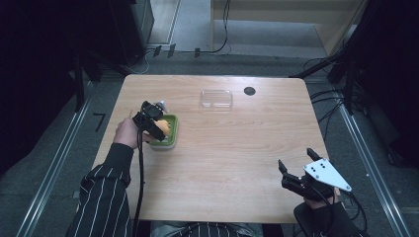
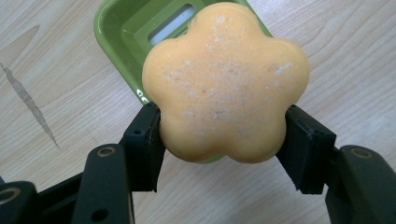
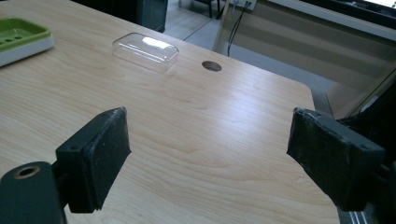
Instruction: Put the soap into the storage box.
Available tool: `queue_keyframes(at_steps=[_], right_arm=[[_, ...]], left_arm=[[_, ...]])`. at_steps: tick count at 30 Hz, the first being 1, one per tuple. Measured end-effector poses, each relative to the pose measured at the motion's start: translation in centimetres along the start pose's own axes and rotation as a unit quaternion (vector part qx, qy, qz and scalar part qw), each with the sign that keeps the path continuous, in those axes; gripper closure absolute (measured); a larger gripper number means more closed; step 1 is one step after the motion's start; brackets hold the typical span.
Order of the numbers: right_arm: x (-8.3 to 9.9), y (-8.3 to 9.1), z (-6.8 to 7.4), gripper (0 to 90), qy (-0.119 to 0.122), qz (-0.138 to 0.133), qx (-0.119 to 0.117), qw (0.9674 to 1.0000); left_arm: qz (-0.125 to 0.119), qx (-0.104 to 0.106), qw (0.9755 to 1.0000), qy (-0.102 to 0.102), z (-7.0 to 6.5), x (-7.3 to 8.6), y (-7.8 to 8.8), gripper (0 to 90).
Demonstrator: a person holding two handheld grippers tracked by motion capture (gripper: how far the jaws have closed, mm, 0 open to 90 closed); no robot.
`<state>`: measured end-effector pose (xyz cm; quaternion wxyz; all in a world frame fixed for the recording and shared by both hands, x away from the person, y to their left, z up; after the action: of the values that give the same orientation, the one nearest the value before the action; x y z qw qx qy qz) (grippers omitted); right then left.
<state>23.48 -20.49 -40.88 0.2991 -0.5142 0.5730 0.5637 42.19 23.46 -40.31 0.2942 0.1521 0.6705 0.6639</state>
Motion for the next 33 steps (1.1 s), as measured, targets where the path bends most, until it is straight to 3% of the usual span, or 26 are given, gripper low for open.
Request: queue_keyframes(at_steps=[33], right_arm=[[0.0,0.0,0.0,13.4,0.001,0.001,-0.001,1.0]], left_arm=[[0.012,-0.015,0.9997,0.014,0.7,-1.5,-2.6,39.3]])
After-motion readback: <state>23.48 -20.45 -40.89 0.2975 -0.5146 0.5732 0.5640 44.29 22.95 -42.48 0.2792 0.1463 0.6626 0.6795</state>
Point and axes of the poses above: each handheld gripper's, and its own axes: y roughly backward along the jaws, x roughly out of its underside, z roughly to its left, the point moved 1 cm from there along -y, roughly forward along the jaws, and after that the axes turned 5 degrees about x, right-handed, at the moved point
